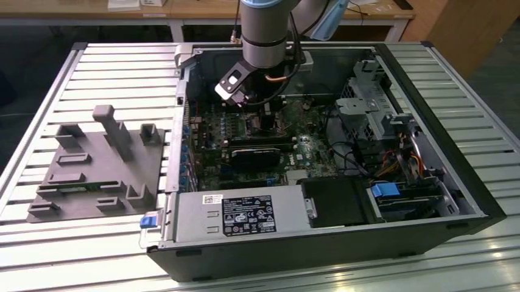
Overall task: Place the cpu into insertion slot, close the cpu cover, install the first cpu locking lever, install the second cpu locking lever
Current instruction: 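Place the cpu into insertion slot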
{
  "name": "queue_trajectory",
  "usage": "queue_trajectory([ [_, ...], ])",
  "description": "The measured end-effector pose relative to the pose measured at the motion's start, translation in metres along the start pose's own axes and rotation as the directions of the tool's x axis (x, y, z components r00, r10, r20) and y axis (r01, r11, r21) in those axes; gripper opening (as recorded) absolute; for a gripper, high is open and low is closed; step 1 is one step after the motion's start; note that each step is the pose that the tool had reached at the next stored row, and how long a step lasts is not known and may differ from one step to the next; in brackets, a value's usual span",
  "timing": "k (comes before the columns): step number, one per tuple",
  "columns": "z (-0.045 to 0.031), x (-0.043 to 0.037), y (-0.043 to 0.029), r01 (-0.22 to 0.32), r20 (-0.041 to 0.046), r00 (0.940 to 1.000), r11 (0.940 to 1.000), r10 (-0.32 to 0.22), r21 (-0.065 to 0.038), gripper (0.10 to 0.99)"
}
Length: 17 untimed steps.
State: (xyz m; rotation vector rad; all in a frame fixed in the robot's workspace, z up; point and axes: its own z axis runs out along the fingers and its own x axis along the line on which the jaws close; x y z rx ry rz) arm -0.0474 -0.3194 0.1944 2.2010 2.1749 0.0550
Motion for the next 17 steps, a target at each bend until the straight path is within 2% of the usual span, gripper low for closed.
queue_trajectory([
  [4, 0.0000, 0.0000, 0.0000, 0.000, 0.0000, 1.0000, 1.0000, 0.000, 0.000, 0.549],
  [5, 0.0000, 0.0000, 0.0000, 0.000, 0.0000, 1.0000, 1.0000, 0.000, 0.000, 0.612],
  [9, 0.0000, 0.0000, 0.0000, 0.000, -0.0005, 1.0000, 1.0000, 0.000, 0.000, 0.612],
  [12, 0.0000, 0.0000, 0.0000, -0.001, -0.0114, 0.9999, 1.0000, 0.001, 0.000, 0.612],
  [17, -0.0004, 0.0000, 0.0000, -0.001, -0.0149, 0.9999, 1.0000, 0.001, 0.000, 0.612],
])
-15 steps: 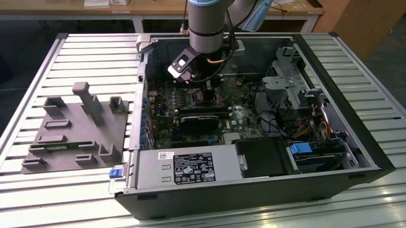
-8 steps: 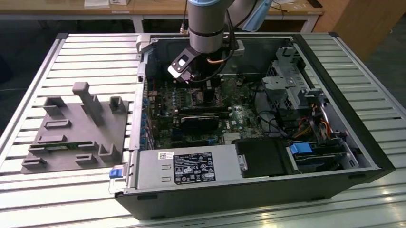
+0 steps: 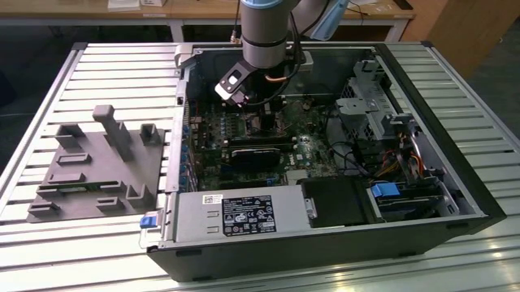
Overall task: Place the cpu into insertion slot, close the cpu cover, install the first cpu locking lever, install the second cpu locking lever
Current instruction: 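Place the cpu into insertion slot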
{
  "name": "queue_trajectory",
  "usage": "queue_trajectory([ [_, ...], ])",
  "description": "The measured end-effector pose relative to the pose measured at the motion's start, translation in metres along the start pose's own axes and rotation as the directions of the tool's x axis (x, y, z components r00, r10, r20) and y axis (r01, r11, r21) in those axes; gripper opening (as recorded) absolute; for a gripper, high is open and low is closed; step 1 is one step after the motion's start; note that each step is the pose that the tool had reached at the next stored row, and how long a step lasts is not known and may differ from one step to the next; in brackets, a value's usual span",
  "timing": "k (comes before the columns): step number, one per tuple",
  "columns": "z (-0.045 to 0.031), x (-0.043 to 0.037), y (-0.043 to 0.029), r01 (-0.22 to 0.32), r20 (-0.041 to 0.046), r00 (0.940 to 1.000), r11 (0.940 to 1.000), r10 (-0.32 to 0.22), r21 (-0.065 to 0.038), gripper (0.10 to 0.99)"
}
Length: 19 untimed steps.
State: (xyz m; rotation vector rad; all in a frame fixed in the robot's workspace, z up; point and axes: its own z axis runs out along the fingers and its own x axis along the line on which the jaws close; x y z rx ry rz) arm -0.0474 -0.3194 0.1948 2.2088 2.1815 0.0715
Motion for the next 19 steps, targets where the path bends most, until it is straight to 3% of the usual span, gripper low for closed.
queue_trajectory([
  [7, -0.0075, 0.0000, 0.0004, 0.000, 0.0001, 1.0000, 1.0000, 0.000, 0.000, 0.612],
  [13, -0.0078, 0.0001, 0.0004, 0.000, 0.0000, 1.0000, 1.0000, 0.000, 0.000, 0.612],
  [16, -0.0078, 0.0001, 0.0004, 0.000, 0.0000, 1.0000, 1.0000, 0.000, 0.000, 0.533],
  [18, -0.0078, 0.0001, 0.0004, 0.000, 0.0000, 1.0000, 1.0000, 0.000, 0.000, 0.416],
  [19, -0.0078, 0.0001, 0.0004, 0.000, -0.0001, 1.0000, 1.0000, 0.000, 0.000, 0.416],
])
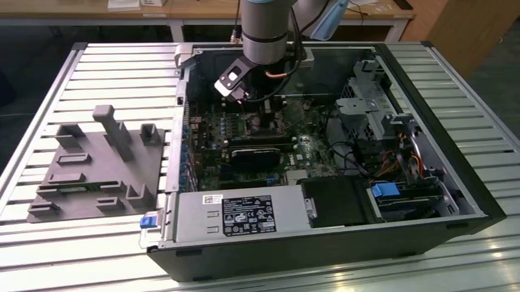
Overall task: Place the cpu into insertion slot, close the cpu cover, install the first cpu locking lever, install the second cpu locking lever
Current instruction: 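Place the cpu into insertion slot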
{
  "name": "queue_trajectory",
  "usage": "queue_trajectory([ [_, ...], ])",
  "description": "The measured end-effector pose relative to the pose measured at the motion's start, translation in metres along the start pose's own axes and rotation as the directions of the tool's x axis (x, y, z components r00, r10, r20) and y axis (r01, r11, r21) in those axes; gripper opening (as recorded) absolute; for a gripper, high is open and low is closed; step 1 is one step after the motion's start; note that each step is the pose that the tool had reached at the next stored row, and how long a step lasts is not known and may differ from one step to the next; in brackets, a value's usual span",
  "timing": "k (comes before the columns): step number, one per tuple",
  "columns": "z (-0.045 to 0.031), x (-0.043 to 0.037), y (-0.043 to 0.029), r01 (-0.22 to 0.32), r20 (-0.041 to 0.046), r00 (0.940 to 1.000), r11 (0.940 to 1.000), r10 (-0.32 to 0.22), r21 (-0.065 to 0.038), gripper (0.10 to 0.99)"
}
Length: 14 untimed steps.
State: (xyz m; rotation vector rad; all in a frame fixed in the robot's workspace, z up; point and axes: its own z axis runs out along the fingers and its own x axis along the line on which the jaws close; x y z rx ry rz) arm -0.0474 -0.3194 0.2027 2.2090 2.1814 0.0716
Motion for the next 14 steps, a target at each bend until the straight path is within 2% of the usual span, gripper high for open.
queue_trajectory([
  [2, 0.0000, 0.0000, 0.0000, 0.000, 0.0001, 1.0000, 1.0000, 0.000, 0.000, 0.298],
  [3, 0.0000, 0.0000, 0.0000, 0.000, 0.0000, 1.0000, 1.0000, 0.000, 0.000, 0.298],
  [5, -0.0001, 0.0000, 0.0000, 0.000, 0.0000, 1.0000, 1.0000, 0.000, 0.000, 0.180],
  [6, -0.0001, 0.0000, 0.0000, 0.000, 0.0000, 1.0000, 1.0000, 0.000, 0.000, 0.180],
  [7, -0.0001, 0.0000, 0.0000, 0.000, 0.0001, 1.0000, 1.0000, 0.000, 0.000, 0.122],
  [14, 0.0004, 0.0000, 0.0000, 0.000, 0.0002, 1.0000, 1.0000, 0.000, 0.000, 0.102],
])
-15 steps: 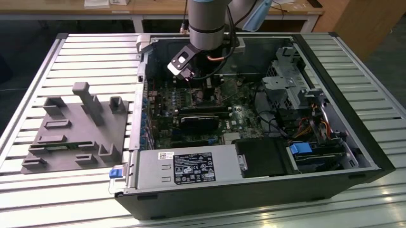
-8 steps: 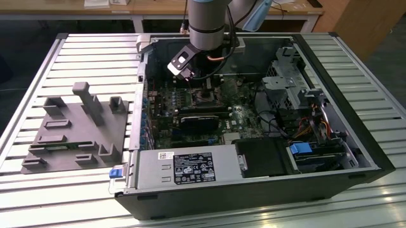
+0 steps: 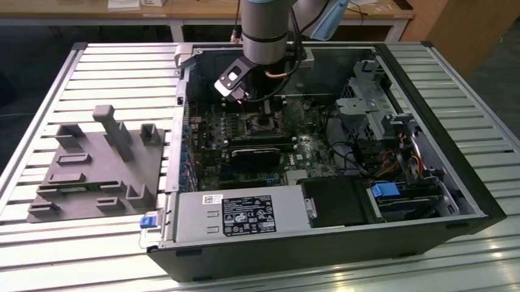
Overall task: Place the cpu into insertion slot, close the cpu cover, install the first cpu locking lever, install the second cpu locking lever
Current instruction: 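Place the cpu into insertion slot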
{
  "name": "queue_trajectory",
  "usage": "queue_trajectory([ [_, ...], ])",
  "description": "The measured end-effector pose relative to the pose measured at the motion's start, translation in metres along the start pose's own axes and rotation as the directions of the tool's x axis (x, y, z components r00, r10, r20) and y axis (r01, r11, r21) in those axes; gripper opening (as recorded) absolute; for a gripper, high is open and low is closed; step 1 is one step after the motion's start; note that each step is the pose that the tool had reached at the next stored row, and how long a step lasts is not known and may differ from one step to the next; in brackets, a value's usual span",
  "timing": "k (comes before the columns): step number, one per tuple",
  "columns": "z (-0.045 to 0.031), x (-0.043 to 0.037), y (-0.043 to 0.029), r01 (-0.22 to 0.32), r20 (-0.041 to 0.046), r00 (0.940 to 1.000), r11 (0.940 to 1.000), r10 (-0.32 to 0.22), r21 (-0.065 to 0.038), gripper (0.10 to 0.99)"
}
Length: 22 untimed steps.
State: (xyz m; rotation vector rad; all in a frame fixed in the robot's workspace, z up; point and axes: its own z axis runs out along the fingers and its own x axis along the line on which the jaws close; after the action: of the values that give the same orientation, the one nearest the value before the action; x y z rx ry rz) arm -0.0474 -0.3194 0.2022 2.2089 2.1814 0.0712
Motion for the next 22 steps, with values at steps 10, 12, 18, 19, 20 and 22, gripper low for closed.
queue_trajectory([
  [10, 0.0040, -0.0002, -0.0003, -0.002, -0.0034, 1.0000, 1.0000, 0.002, 0.000, 0.102],
  [12, 0.0041, -0.0001, -0.0003, -0.002, -0.0036, 1.0000, 1.0000, 0.002, 0.000, 0.102],
  [18, -0.0010, 0.0000, 0.0001, -0.002, -0.0041, 1.0000, 1.0000, 0.002, 0.000, 0.102],
  [19, -0.0028, 0.0001, 0.0002, -0.002, -0.0043, 1.0000, 1.0000, 0.002, 0.000, 0.102],
  [20, -0.0051, 0.0001, 0.0003, -0.002, -0.0042, 1.0000, 1.0000, 0.002, 0.000, 0.102],
  [22, -0.0103, 0.0001, 0.0006, -0.002, -0.0041, 1.0000, 1.0000, 0.002, 0.000, 0.102],
])
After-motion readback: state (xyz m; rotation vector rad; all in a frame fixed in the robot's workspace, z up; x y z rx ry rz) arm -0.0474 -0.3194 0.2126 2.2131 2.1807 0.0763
